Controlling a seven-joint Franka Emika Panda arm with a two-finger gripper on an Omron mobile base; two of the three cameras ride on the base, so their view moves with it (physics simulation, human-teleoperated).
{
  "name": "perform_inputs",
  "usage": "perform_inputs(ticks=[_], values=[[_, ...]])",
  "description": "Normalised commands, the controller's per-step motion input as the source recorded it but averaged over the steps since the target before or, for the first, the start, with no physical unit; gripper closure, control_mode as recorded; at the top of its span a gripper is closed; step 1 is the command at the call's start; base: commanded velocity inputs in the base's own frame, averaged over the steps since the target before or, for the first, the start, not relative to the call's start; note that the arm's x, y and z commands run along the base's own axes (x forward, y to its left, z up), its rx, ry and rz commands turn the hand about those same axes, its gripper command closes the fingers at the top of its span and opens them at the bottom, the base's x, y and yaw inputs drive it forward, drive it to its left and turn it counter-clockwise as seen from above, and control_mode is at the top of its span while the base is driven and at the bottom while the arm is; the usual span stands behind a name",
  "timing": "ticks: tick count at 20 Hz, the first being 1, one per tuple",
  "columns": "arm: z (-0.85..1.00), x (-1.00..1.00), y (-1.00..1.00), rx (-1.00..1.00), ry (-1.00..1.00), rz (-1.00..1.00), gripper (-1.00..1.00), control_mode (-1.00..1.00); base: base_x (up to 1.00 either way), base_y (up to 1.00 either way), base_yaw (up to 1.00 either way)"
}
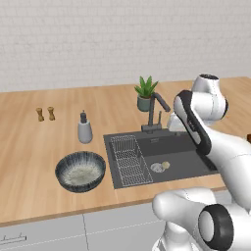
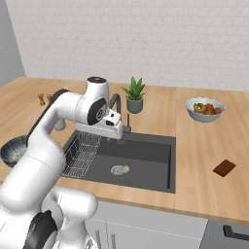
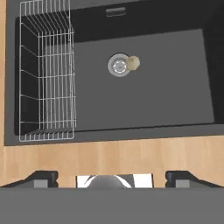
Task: Pick the garlic from the sink and place it in the bowl. Then pick the bowl and place it in the microwave. Then close the microwave door and press the start button.
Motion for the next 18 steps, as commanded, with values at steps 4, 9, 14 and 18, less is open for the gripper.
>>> perform_inputs(ticks=[4,9,14,18], values=[[-0.90,0.00,-1.00,0.41,0.31,-0.05,-1.00,-1.00,0.00,0.00,0.00],[-0.52,0.32,-0.68,0.41,0.25,-0.11,-1.00,-1.00,0.00,0.00,0.00],[-0.40,0.78,-0.29,0.27,0.39,-0.02,-1.00,-1.00,0.00,0.00,0.00],[-0.74,0.91,0.30,0.14,0.37,-0.10,-1.00,-1.00,0.00,0.00,0.00]])
